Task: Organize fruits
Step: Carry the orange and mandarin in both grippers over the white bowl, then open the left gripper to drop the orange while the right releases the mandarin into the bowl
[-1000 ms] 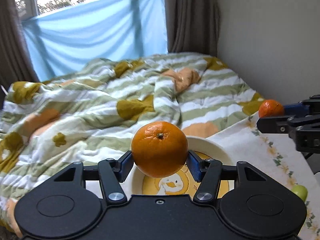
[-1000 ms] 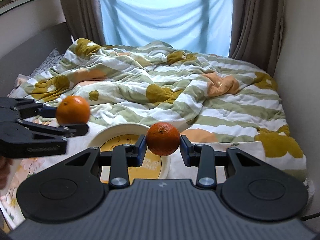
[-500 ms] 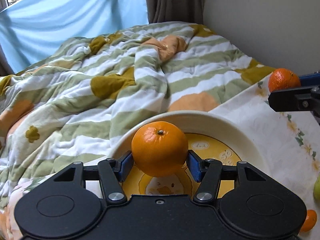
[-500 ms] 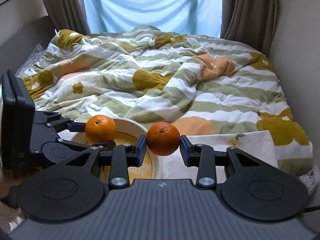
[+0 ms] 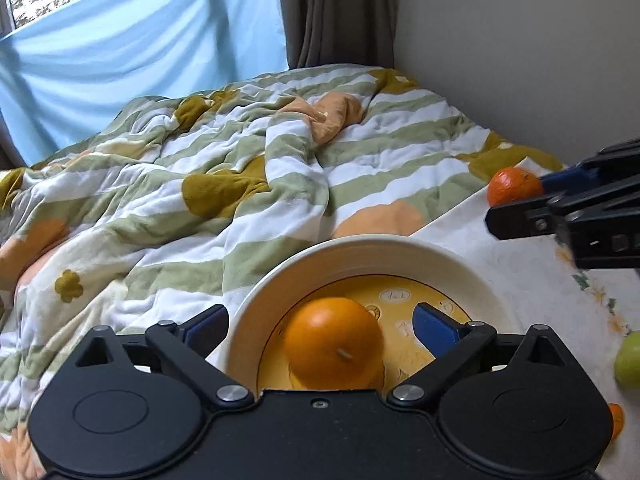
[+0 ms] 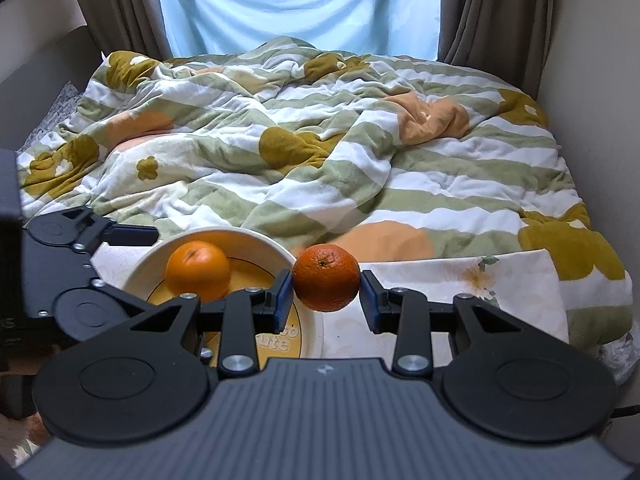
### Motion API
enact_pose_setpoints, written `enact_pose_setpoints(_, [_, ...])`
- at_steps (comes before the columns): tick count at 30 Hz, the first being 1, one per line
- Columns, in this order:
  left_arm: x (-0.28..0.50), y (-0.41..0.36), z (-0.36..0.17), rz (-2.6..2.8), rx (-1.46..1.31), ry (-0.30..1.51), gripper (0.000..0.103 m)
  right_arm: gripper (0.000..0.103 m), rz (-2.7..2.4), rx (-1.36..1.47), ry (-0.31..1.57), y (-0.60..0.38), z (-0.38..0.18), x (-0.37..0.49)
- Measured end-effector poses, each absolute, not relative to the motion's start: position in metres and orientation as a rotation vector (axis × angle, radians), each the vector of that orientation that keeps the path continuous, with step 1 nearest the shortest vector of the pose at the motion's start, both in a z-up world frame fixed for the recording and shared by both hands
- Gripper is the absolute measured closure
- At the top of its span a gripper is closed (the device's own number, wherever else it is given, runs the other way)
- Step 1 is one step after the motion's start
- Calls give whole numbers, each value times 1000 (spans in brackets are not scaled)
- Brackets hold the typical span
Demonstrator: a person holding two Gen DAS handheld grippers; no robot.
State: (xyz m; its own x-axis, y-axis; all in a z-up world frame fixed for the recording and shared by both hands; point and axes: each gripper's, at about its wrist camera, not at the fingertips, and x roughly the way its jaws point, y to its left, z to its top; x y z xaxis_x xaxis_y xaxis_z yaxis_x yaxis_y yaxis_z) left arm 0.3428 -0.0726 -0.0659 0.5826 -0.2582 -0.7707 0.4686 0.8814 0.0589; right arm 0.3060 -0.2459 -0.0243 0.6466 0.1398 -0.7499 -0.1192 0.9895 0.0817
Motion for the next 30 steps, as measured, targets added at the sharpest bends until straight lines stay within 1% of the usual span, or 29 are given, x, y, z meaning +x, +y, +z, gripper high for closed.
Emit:
enact_pose_setpoints(14, [303,-20,-45,-343,151,865,3,52,245,-24,882,-209,-44,313])
enact_pose_setpoints(21, [294,-2,-46,-302,114,874,3,52,318,-143,874,-192,-79,318])
enact_pose_setpoints(25, [288,3,-46,-283,117,872,3,51,336,-185,860,-185,-86,316])
enact_pose_setpoints(27, [283,6,-43,-278,116,867,3,40,330,-216,841,-183,-86,312])
enact_pose_setpoints(28, [281,6,-42,-275,120,864,3,21,318,-234,829,-182,-84,309])
enact_pose_setpoints(29, [279,6,-41,-272,124,861,3,12,305,-248,810,-181,-81,306])
enact_pose_setpoints(30, [277,6,-40,-268,129,857,3,0,296,-257,776,-182,-77,300])
